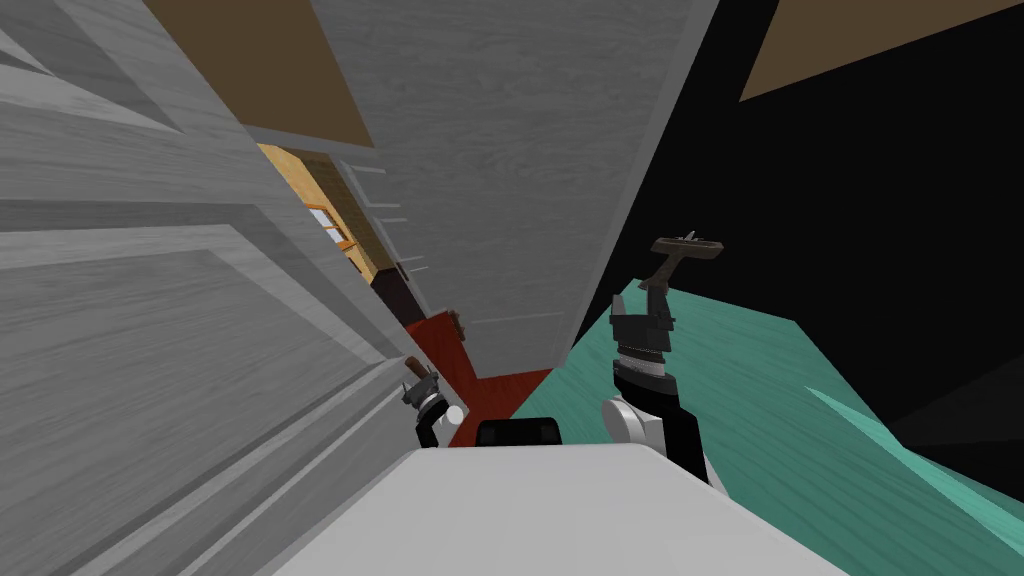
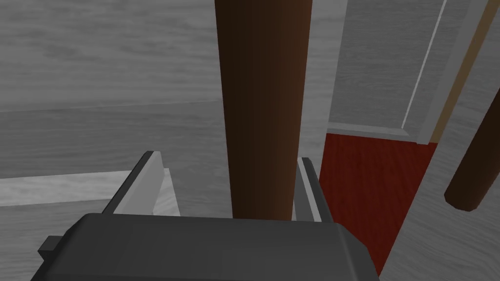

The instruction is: Push the door open

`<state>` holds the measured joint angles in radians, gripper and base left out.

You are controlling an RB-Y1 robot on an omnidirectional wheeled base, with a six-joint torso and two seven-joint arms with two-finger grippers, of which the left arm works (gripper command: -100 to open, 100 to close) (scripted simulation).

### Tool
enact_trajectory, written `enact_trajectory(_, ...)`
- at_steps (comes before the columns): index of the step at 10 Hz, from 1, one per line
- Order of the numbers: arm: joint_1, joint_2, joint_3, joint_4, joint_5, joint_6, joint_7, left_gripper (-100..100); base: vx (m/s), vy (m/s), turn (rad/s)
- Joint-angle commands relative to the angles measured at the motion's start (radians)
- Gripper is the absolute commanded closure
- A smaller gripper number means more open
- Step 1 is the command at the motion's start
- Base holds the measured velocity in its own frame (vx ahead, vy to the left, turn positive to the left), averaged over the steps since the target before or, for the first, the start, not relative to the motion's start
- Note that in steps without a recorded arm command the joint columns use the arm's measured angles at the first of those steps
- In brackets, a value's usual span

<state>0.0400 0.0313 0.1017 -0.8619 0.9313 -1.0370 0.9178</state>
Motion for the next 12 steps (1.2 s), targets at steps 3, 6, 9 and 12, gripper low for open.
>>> enact_trajectory(3, 0.004, 0.002, 0.035, -0.012, 0.018, -0.020, -0.017, 100, 0.060, 0.054, -0.029)
enact_trajectory(6, -0.012, -0.012, 0.088, 0.002, 0.053, -0.043, -0.035, 100, 0.082, 0.062, -0.060)
enact_trajectory(9, -0.023, -0.025, 0.124, 0.011, 0.076, -0.059, -0.047, 100, 0.101, 0.074, -0.042)
enact_trajectory(12, -0.036, -0.045, 0.165, 0.021, 0.103, -0.077, -0.061, 100, 0.117, 0.075, -0.050)
